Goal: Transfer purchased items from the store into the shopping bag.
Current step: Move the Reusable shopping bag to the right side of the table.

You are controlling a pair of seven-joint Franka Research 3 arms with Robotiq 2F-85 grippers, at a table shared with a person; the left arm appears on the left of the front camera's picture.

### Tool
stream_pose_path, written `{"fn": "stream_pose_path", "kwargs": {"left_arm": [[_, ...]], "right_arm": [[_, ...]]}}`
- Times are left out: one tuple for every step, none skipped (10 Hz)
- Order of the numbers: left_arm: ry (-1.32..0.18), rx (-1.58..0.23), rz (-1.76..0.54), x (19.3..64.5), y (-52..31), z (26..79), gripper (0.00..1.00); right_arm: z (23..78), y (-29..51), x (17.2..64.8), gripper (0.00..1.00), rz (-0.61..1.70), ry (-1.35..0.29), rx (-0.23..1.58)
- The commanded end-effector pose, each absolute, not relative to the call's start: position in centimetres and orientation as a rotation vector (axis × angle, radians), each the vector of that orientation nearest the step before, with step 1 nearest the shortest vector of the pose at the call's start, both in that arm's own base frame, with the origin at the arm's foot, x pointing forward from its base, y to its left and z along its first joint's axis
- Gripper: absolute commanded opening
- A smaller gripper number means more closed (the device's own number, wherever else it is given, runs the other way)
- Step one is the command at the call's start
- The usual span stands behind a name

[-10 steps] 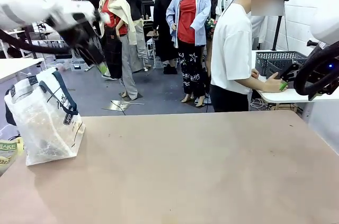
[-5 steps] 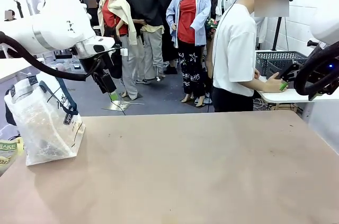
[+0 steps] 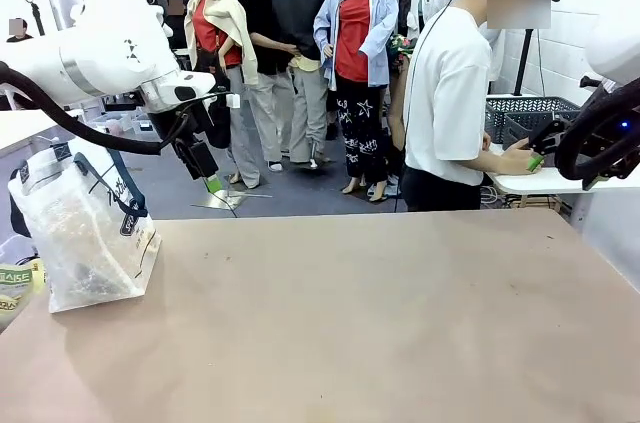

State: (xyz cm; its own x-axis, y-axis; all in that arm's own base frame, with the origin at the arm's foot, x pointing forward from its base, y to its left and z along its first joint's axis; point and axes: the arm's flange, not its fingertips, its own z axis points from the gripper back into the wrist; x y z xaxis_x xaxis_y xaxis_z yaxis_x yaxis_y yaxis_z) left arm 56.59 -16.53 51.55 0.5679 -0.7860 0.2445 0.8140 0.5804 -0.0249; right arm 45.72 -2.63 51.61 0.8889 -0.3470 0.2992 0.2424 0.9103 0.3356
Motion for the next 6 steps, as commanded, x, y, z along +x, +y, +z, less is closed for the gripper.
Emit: {"fn": "stream_pose_path", "kwargs": {"left_arm": [[-0.228,-0.126,-0.943,56.7,-16.56,51.7,1.0],[-0.228,-0.126,-0.943,56.7,-16.56,51.7,1.0],[-0.228,-0.126,-0.943,56.7,-16.56,51.7,1.0],[-0.228,-0.126,-0.943,56.7,-16.56,51.7,1.0],[-0.228,-0.126,-0.943,56.7,-16.56,51.7,1.0],[-0.228,-0.126,-0.943,56.7,-16.56,51.7,1.0]], "right_arm": [[51.58,-2.67,45.66,1.0,-0.312,-0.358,0.283],[51.58,-2.67,45.66,1.0,-0.312,-0.358,0.283],[51.58,-2.67,45.66,1.0,-0.312,-0.358,0.283],[51.58,-2.67,45.66,1.0,-0.312,-0.358,0.283],[51.58,-2.67,45.66,1.0,-0.312,-0.358,0.283],[51.58,-2.67,45.66,1.0,-0.312,-0.358,0.283]]}}
